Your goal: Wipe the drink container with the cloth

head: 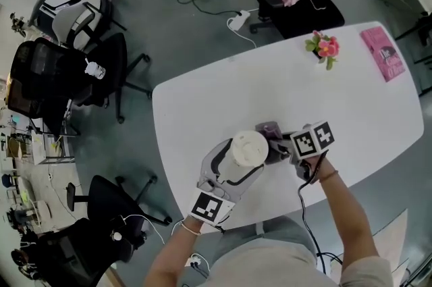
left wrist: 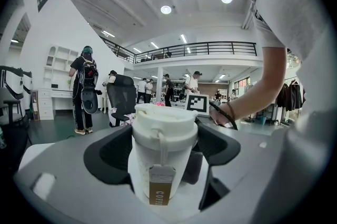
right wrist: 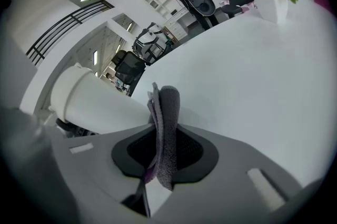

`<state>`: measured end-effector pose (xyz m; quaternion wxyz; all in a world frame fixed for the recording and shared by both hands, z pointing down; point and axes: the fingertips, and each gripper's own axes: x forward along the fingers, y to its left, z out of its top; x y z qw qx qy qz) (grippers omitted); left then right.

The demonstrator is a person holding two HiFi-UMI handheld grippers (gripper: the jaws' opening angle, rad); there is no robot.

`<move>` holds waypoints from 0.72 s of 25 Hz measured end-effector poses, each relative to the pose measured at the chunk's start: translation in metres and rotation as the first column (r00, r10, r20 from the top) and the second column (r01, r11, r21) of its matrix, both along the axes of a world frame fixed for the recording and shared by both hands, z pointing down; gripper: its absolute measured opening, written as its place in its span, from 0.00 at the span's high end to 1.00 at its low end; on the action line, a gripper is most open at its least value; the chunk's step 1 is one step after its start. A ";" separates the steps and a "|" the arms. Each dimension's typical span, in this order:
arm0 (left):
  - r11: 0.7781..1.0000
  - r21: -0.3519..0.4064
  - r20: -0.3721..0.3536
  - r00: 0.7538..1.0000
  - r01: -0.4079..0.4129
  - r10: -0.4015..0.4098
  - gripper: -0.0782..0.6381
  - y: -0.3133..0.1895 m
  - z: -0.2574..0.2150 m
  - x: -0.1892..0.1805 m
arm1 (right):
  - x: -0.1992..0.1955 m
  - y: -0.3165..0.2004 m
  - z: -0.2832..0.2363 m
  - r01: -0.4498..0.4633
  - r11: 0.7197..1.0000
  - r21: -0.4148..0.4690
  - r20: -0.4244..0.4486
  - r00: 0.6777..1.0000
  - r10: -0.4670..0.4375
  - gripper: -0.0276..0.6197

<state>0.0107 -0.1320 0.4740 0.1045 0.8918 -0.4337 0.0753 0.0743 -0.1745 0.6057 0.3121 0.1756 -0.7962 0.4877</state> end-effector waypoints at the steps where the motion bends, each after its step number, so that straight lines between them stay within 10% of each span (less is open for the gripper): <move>1: 1.000 0.002 -0.003 1.000 -0.003 0.003 0.34 0.000 0.000 0.000 | 0.004 -0.001 -0.006 0.014 1.000 0.002 0.008 1.000 -0.014 0.85; 18: 0.980 0.079 -0.036 0.982 -0.184 0.187 0.35 0.001 -0.003 0.004 | 0.007 -0.053 -0.121 0.226 0.963 0.146 0.036 0.972 -0.233 0.85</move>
